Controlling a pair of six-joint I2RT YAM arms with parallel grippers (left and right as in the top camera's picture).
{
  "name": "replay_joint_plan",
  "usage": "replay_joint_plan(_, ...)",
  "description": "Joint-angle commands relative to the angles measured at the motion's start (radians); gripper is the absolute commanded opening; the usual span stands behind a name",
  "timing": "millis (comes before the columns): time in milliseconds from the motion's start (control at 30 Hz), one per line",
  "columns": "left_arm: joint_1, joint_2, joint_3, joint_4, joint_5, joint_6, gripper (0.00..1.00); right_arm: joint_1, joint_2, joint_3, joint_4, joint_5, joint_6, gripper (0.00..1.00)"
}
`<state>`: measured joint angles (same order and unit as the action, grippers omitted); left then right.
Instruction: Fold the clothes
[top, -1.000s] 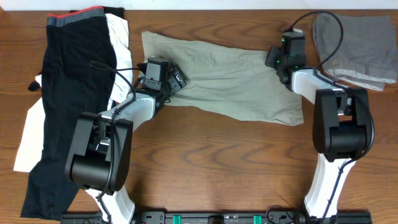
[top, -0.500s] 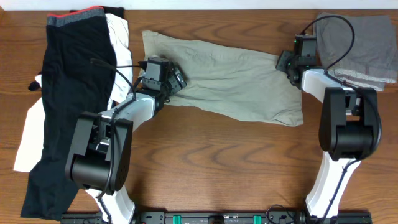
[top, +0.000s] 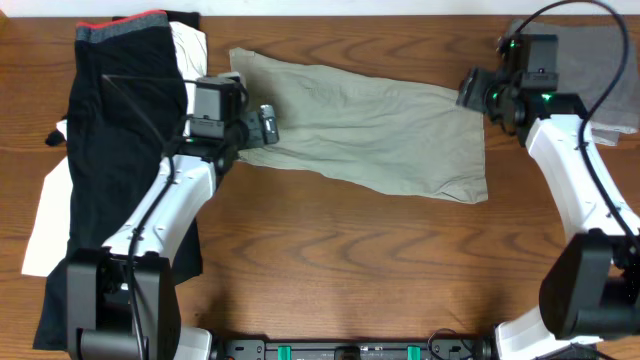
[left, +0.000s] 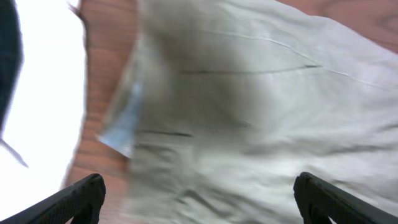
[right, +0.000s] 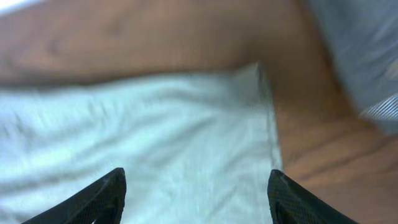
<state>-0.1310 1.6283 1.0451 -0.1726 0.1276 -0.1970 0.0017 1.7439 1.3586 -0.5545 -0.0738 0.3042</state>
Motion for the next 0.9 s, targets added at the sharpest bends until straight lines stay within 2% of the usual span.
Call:
replay_joint_plan(0, 0.061, 0.02, 0.015, 0.05, -0.005, 0.154, 0.98, -0.009, 0.039, -0.018, -0.042, -0.067, -0.068, 0.71)
replay_joint_plan(300, 0.107, 0.117, 0.015, 0.198, -0.001, 0.309, 1.0, 0.007, 0.039, -0.018, -0.06, -0.126, -0.124, 0.7)
replay_joint_plan(433, 0.107, 0.184, 0.015, 0.262, 0.08, 0.397, 0.88, 0.013, 0.039, -0.018, -0.064, -0.125, -0.13, 0.7)
replay_joint_plan(700, 0.108, 0.219, 0.015, 0.292, 0.132, 0.414, 0.5, 0.013, 0.039, -0.018, -0.066, -0.124, -0.13, 0.72)
replay_joint_plan(867, 0.109, 0.241, 0.015, 0.299, 0.13, 0.444, 0.5, 0.013, 0.039, -0.018, -0.067, -0.117, -0.131, 0.72)
